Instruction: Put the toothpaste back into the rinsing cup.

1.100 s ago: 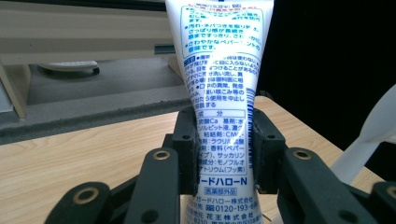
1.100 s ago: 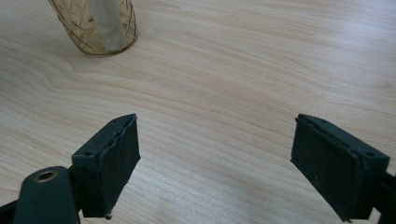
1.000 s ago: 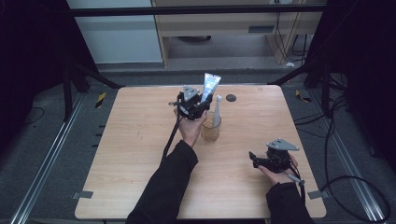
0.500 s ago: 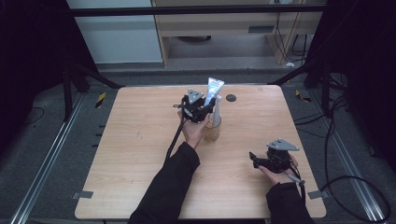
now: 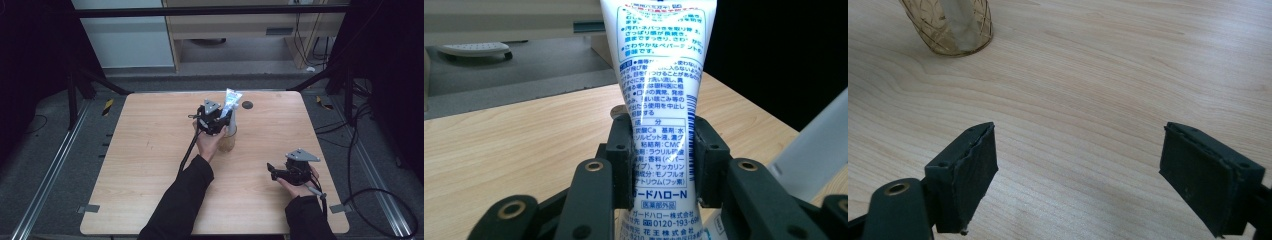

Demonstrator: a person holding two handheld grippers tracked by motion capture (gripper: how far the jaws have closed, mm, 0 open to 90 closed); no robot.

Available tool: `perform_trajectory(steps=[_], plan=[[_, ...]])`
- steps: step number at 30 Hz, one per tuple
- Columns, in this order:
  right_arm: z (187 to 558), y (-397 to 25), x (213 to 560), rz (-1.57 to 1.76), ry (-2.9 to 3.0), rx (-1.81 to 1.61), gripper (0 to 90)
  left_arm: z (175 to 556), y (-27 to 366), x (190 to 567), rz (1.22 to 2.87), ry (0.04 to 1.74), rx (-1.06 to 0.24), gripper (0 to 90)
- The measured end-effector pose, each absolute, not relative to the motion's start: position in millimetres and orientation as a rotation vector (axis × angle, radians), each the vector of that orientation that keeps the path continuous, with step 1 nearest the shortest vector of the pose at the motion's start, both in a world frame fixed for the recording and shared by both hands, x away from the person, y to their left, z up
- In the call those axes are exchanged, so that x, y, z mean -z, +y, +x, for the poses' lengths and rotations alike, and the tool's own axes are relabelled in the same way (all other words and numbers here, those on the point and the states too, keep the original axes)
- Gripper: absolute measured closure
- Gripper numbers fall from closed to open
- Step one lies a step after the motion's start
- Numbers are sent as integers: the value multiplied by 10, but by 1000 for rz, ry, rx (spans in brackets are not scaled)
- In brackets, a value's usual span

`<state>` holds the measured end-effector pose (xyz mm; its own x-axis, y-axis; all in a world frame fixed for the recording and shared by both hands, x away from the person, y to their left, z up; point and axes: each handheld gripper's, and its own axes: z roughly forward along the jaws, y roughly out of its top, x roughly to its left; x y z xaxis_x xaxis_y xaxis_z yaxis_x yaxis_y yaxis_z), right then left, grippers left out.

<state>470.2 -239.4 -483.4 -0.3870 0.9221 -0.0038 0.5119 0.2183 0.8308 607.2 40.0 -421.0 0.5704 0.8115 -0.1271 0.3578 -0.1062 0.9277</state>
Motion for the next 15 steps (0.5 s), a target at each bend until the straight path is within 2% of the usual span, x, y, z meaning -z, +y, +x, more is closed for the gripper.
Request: perform_trajectory(steps=[15], plan=[[4702,-2396,4833,1322,1989,-1058,153,6077,433,4241,1748,976,-470,633]])
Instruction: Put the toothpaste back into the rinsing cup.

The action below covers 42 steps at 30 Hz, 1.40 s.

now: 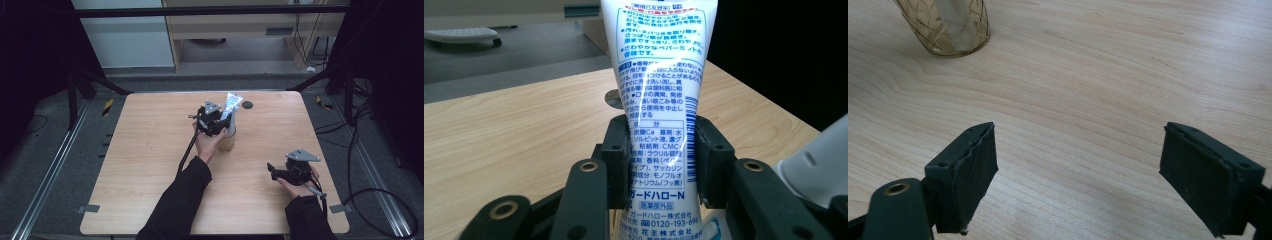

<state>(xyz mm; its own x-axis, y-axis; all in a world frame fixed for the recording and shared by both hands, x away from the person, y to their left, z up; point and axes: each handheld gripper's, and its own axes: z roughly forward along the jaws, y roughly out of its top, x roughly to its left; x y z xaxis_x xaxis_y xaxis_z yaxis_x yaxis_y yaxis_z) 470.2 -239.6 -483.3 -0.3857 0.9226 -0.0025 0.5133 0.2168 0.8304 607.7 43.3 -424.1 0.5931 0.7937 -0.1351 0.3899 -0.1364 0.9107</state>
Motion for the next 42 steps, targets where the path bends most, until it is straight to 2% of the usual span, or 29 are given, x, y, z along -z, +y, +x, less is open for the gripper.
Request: perform_trajectory(steps=[20,29,42], plan=[[4702,-2388,4838,1317,1997,-1049,153,5912,568,4182,1819,936,-480,587],[4699,-2377,4837,1315,1996,-1045,153,5852,628,4197,1811,929,-471,651],[4693,-2379,4832,1310,1992,-1041,154,5690,753,4215,1843,913,-498,629]])
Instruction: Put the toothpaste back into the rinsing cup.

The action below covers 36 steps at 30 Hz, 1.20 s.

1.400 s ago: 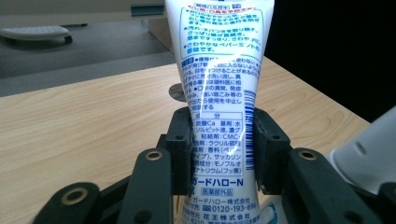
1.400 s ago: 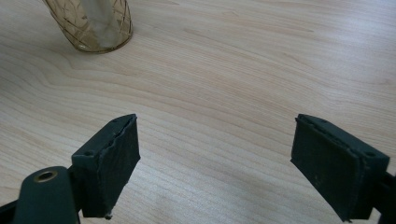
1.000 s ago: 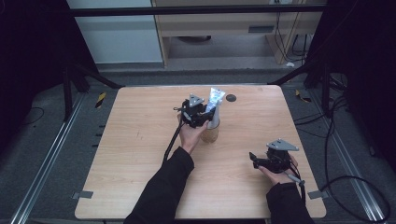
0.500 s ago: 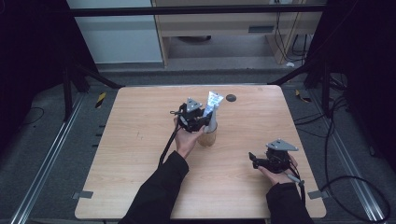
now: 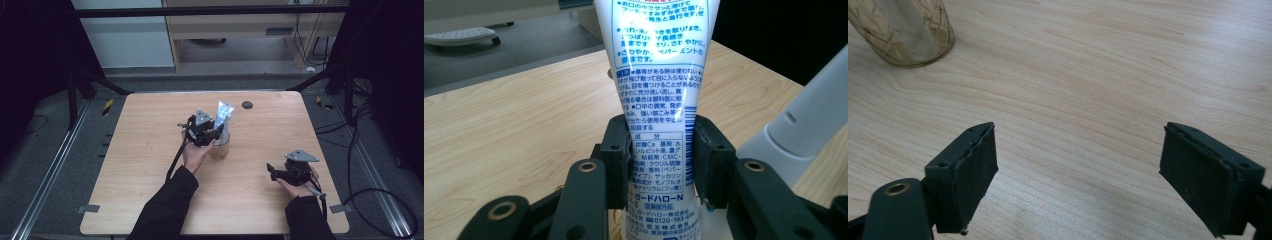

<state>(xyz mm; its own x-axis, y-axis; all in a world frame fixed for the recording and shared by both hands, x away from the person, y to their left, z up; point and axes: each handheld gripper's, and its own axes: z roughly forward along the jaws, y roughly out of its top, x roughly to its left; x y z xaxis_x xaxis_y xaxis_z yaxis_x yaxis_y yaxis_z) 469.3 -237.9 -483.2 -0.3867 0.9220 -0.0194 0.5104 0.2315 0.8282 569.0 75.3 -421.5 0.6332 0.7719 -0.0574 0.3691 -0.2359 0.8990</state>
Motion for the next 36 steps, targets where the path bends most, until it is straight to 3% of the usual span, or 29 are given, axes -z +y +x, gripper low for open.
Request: perform_trajectory(steps=[17,21,24,26,36], plan=[[4686,-2362,4830,1308,1991,-1040,154,5578,880,4270,1884,917,-500,617],[4684,-2362,4827,1308,1990,-1041,154,5546,921,4239,1937,916,-501,569],[4682,-2361,4821,1309,1988,-1043,154,5464,957,4191,1972,897,-515,476],[4682,-2359,4821,1306,1989,-1041,153,5411,996,4143,1963,883,-514,516],[4674,-2371,4821,1313,1984,-1038,149,5069,1330,4059,2013,864,-561,456]])
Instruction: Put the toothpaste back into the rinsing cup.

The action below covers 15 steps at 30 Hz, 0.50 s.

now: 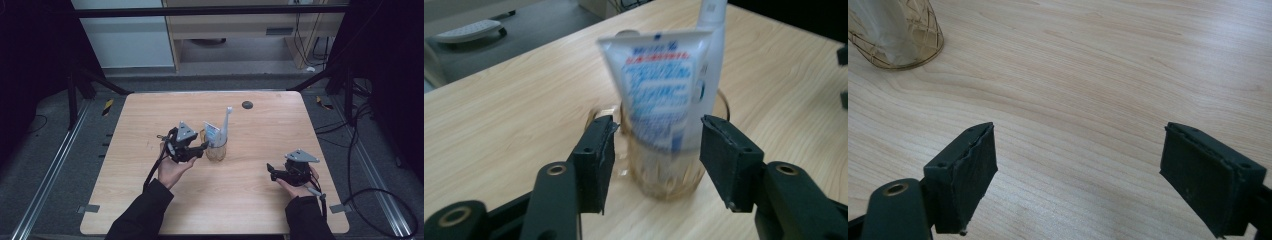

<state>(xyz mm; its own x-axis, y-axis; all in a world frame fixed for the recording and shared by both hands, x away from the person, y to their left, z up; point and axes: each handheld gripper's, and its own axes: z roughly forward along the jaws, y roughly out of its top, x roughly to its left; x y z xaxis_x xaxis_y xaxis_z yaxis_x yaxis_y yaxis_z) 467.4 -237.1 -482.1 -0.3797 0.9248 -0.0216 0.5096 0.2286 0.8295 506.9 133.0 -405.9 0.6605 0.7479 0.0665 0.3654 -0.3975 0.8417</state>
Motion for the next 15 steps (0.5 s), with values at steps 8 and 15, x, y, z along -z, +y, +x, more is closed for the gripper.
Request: perform_trajectory(steps=[8,15], plan=[[4650,-2386,4825,1338,1988,-1037,140,4820,1805,4233,2012,955,-578,429],[4623,-2400,4829,1350,2000,-1034,124,4661,2181,4448,1993,1051,-570,401]])
